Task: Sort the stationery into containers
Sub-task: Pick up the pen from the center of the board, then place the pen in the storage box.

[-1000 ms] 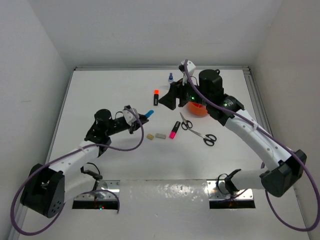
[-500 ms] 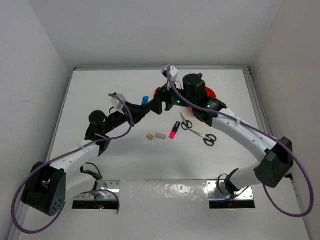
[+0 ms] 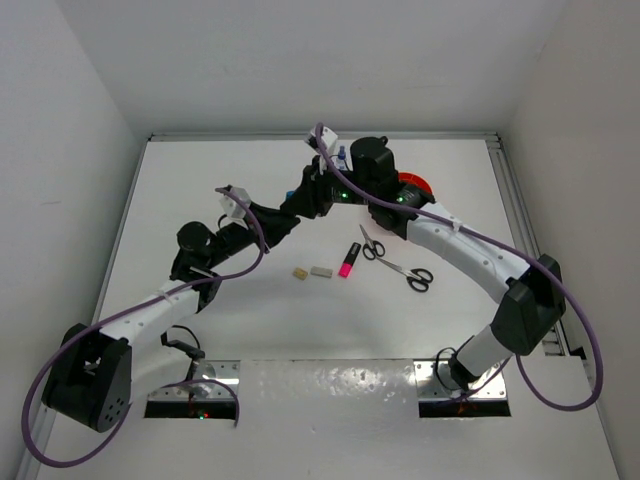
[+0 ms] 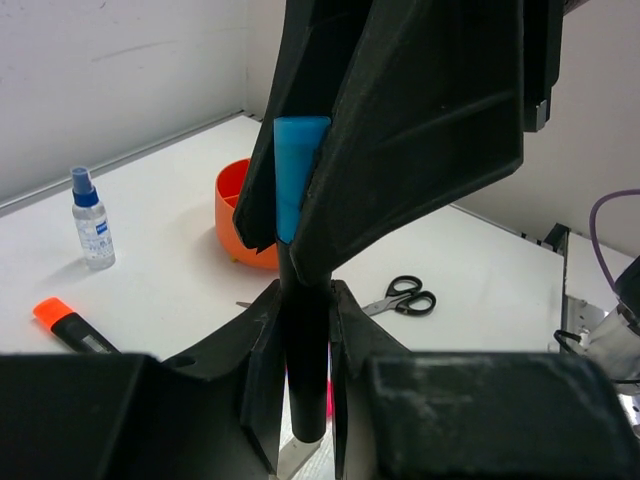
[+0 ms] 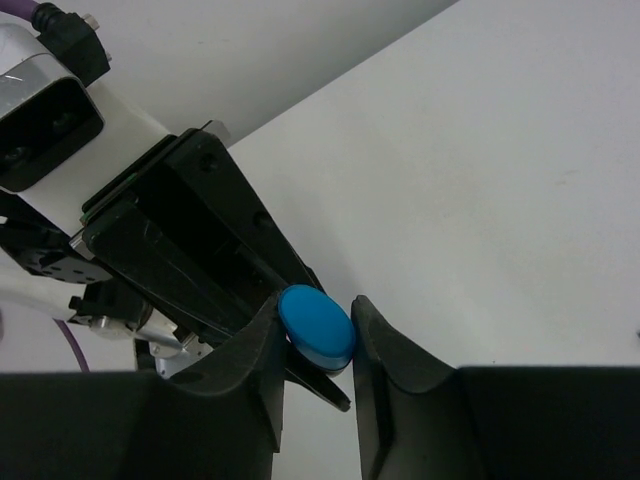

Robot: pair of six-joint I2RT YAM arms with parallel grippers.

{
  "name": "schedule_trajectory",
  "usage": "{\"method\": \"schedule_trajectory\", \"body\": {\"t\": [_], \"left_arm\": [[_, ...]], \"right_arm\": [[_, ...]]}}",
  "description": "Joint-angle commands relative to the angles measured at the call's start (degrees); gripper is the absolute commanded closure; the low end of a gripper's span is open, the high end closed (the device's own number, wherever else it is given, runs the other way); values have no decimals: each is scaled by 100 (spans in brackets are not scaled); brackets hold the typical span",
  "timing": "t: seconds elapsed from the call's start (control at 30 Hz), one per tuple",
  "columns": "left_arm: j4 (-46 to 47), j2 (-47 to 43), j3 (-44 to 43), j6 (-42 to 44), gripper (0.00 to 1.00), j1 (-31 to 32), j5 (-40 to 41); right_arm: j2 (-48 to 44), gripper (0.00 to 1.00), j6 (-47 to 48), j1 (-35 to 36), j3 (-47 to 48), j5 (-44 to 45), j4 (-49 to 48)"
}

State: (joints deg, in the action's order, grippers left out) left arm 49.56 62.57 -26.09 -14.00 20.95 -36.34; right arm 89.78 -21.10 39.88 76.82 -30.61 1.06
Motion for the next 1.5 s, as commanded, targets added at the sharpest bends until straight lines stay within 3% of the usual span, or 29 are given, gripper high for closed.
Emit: {"method": "schedule_trajectory", "body": {"t": [0.0, 0.17, 0.2, 0.27, 0.3, 0.33, 0.37, 0.63, 0.73, 0.9, 1.03, 1.23, 1.47], "left_arm": [[502, -148, -63, -33, 100, 67, 65], [476, -131, -63, -59, 100, 58, 74], [467, -131, -63, -59, 100, 58, 92], [406, -131, -81, -68, 75, 58, 179], [318, -139, -107, -77, 56, 67, 293], [265, -139, -116, -85, 20, 58, 346], [169, -139, -125, -68, 1, 58, 390], [-446, -210, -134, 406, 0, 41, 434], [-921, -218, -142, 714, 0, 14, 443], [-1124, -271, -116, 881, 0, -30, 592], [-1124, -280, -81, 916, 0, -30, 593], [-1238, -262, -98, 1048, 0, -82, 549], [-1309, -218, -142, 1048, 0, -74, 549]], "right_arm": [[22, 77, 18, 11, 255, -384, -124], [-57, 100, 45, -15, 194, -385, 16], [-83, 100, 71, -24, 141, -349, 34], [-197, 100, 89, -33, 62, -149, 35], [-241, 100, 106, -50, -43, -60, 26], [-346, 100, 106, -68, -105, 28, 8], [-399, 100, 115, -120, -158, 194, 26], [-988, 100, -421, -910, -922, 906, -62], [-1347, 100, -412, -1201, -1072, 1871, 218], [-1665, 100, -131, -1596, -1467, 4434, 378], [-1709, 100, -279, -1991, -1923, 5204, -61], [-1718, 100, -825, -2511, -2574, 5249, -1019], [-1358, 100, -887, -2678, -2777, 5232, -1274]]}}
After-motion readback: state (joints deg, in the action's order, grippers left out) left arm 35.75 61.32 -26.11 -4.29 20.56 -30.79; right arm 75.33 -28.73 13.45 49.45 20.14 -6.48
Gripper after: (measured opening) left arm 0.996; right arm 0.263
